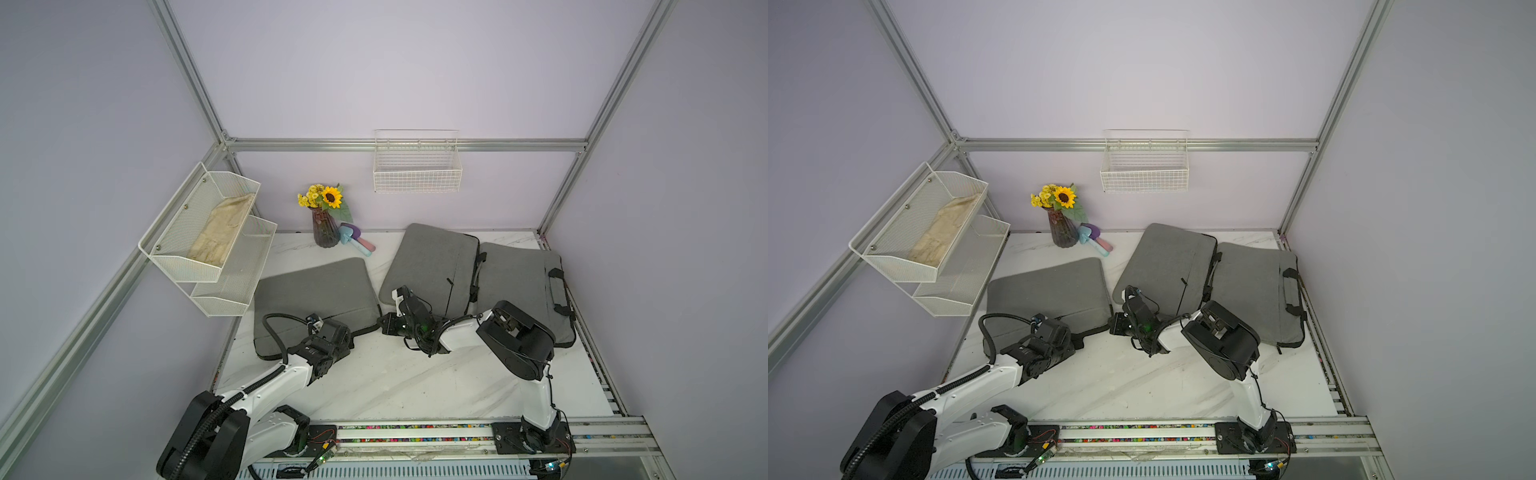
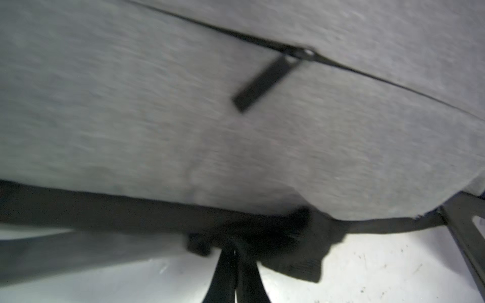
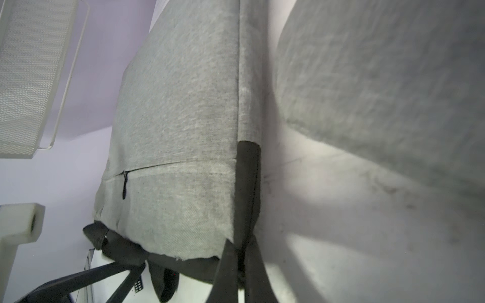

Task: Put the mouse into the laptop bag
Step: Zip the zipper on the zippered laptop bag.

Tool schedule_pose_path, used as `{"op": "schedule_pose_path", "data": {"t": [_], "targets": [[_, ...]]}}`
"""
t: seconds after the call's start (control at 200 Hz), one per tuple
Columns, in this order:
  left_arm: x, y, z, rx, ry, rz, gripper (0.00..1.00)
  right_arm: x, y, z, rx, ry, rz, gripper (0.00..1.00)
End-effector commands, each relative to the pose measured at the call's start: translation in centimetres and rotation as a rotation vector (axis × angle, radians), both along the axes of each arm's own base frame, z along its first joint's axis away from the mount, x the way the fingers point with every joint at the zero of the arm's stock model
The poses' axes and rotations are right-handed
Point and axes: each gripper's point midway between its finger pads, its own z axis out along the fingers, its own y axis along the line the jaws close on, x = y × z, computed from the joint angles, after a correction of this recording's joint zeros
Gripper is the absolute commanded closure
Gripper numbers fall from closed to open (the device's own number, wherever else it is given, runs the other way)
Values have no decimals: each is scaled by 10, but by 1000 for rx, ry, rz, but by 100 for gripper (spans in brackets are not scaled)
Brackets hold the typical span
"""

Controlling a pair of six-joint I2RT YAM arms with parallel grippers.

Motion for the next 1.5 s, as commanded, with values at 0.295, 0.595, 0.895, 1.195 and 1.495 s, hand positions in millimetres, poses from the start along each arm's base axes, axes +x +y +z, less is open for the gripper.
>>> {"op": "schedule_pose_path", "data": {"t": [0.295, 0.595, 0.895, 1.195, 1.495], "targets": [[-34, 58, 10, 37, 89, 214, 100, 41, -67, -7, -186, -48, -230, 100], [-29, 43, 28, -32, 61, 120, 100, 14, -29, 26, -39, -34, -110, 47], [-15, 12, 32, -135, 40, -12, 100, -63, 20, 55, 231, 33, -26, 24], [-19, -12, 33, -153, 40, -77, 100, -60, 59, 24, 257, 112, 10, 21], [-35, -7, 31, -147, 50, -79, 100, -33, 83, 5, 212, 113, -6, 82]]}}
